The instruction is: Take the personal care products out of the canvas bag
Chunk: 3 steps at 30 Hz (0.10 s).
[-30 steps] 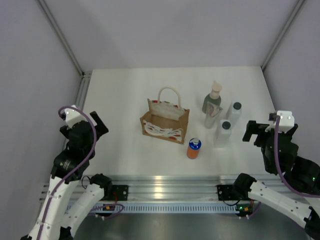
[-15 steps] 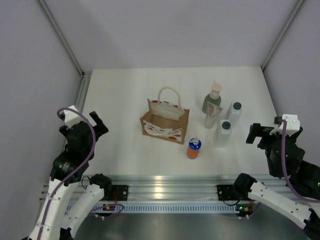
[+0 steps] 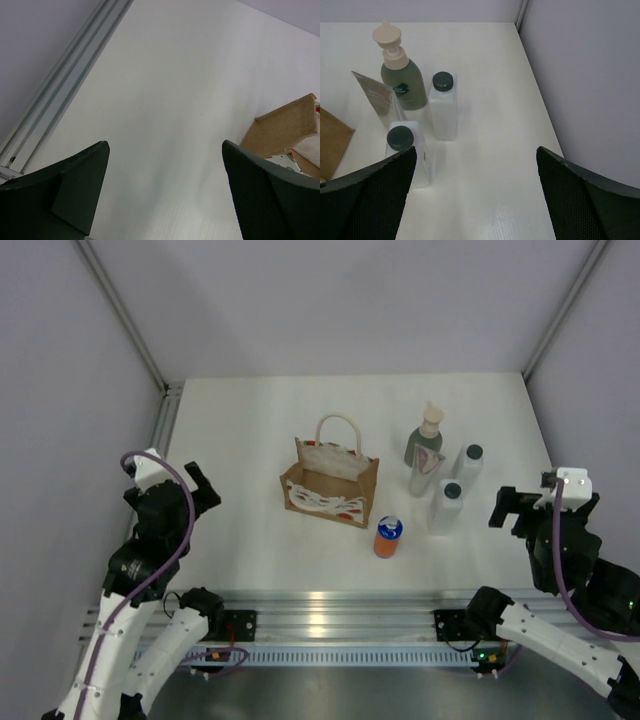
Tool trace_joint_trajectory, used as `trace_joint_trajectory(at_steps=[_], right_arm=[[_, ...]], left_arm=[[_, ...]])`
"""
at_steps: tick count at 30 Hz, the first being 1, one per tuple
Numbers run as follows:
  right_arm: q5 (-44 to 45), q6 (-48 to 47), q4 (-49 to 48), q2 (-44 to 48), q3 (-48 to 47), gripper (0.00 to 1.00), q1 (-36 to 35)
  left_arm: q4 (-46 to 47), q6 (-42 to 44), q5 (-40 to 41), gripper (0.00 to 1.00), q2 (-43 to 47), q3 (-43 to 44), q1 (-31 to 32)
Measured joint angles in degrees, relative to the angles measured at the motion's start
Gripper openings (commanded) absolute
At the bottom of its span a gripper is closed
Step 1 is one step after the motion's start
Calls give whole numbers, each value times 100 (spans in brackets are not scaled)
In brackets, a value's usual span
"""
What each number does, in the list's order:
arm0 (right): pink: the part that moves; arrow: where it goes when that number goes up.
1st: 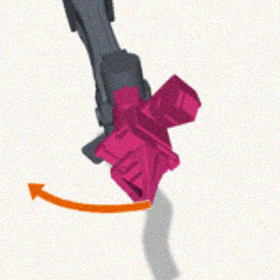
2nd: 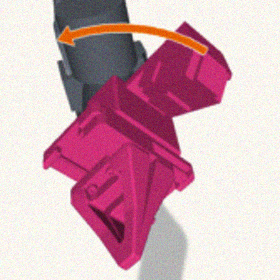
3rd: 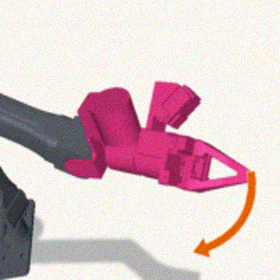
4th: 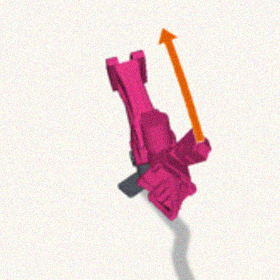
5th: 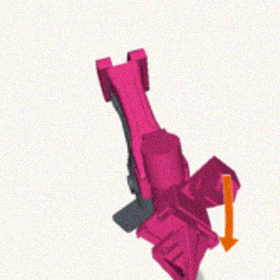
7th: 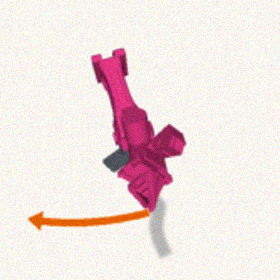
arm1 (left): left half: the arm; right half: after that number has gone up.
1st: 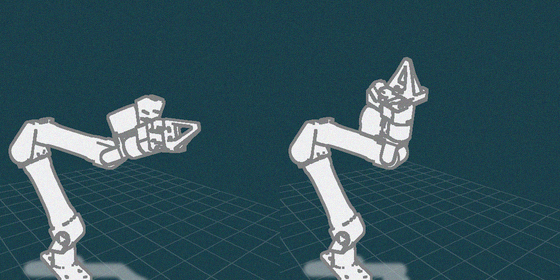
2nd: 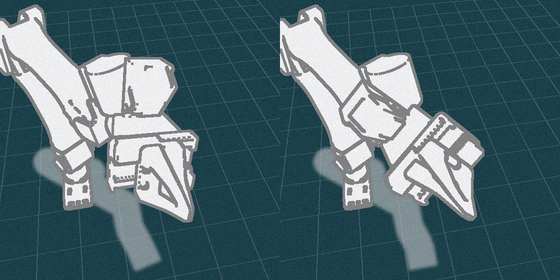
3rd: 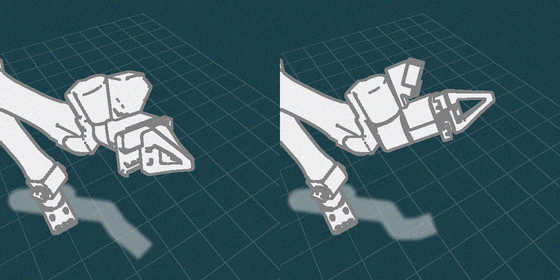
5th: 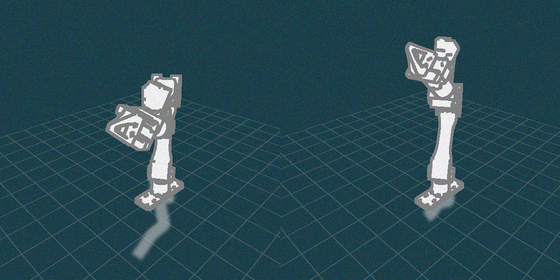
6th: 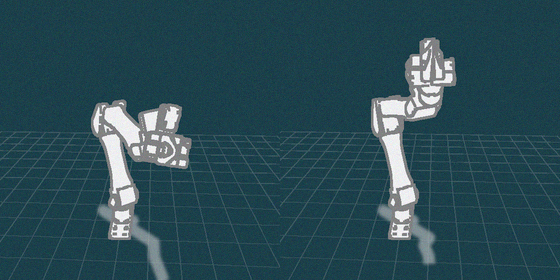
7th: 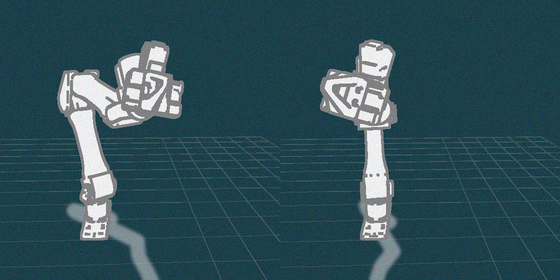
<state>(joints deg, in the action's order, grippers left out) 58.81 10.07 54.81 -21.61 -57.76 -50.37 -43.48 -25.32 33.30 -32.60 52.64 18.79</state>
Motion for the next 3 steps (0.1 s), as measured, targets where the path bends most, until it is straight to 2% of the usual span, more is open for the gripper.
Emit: trace_joint_trajectory(at_steps=[3], right_arm=[[4,2,-4,-4,0,99,0]], left_arm=[[13,4,-76,98,-33,-4,0]])
